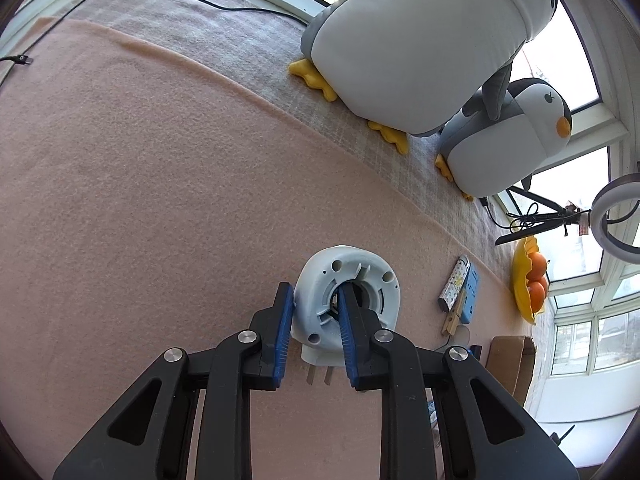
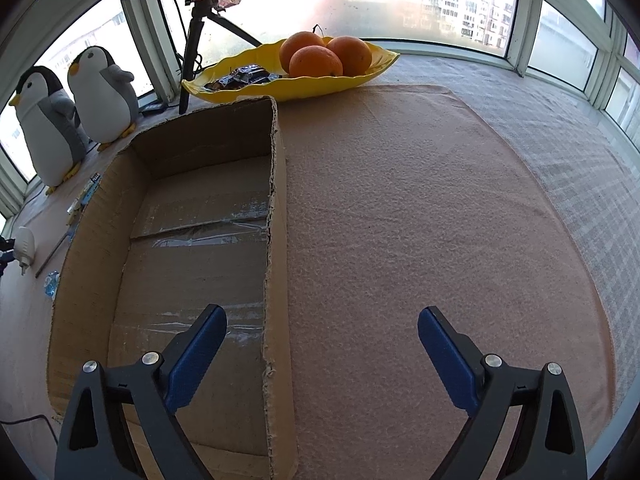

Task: Organize rigid objects
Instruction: 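Carry the white plug-in device with the left gripper into the cardboard box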

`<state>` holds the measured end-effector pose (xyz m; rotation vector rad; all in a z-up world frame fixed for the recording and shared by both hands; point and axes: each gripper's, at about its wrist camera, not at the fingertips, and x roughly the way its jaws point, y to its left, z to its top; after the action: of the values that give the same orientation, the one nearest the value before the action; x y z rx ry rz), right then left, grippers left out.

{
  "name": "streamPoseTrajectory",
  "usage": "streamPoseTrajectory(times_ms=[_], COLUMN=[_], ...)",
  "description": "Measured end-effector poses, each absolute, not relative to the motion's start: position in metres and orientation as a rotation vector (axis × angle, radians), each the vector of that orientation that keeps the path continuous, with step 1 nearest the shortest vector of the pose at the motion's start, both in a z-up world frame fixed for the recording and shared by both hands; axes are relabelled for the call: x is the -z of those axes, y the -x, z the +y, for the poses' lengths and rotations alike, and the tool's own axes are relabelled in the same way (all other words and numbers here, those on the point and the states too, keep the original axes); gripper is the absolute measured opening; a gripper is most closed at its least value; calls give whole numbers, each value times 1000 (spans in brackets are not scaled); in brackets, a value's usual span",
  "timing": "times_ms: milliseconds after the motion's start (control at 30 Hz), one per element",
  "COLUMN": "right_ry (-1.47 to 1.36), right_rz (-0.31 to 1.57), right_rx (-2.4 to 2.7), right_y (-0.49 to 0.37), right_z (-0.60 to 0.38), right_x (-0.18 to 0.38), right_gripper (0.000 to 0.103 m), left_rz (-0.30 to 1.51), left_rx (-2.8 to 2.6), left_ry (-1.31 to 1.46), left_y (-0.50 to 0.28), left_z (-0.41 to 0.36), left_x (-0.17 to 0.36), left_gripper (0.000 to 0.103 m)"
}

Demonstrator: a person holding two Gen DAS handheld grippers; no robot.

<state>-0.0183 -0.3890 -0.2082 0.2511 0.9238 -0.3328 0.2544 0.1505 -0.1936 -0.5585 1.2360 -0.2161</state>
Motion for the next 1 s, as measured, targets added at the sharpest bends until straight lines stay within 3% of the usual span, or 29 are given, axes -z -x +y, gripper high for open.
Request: streamPoseTrajectory(times_ms=[133,233,333,400,500,700,1000], right_ry=[-251,-254,-259,-273,-287,-274,-300], right_rz=[942,955,970,981,976,976,952], right_rx=[321,310,304,293,277,257,249], right_y=[17,16,15,15,15,13,12], right_z=[-386,-384,-385,-386,-386,-380,-382], right_x=[213,215,219,222,221,220,220], right_gripper=[84,73,59,43,31,19,15], left_rz=[1215,1212,1201,1202,1193,1155,1120], left_rx=[241,263,283,290,297,361,587], left_ry=[640,665,655,643,644,626,503], left_y=[-249,-244,-241,-241,-241,-236,-215], left_z=[153,150,144,141,137,120,34], left_x=[198,200,196,195,194,173,124], left_gripper=[20,18,18,18,18,18,18])
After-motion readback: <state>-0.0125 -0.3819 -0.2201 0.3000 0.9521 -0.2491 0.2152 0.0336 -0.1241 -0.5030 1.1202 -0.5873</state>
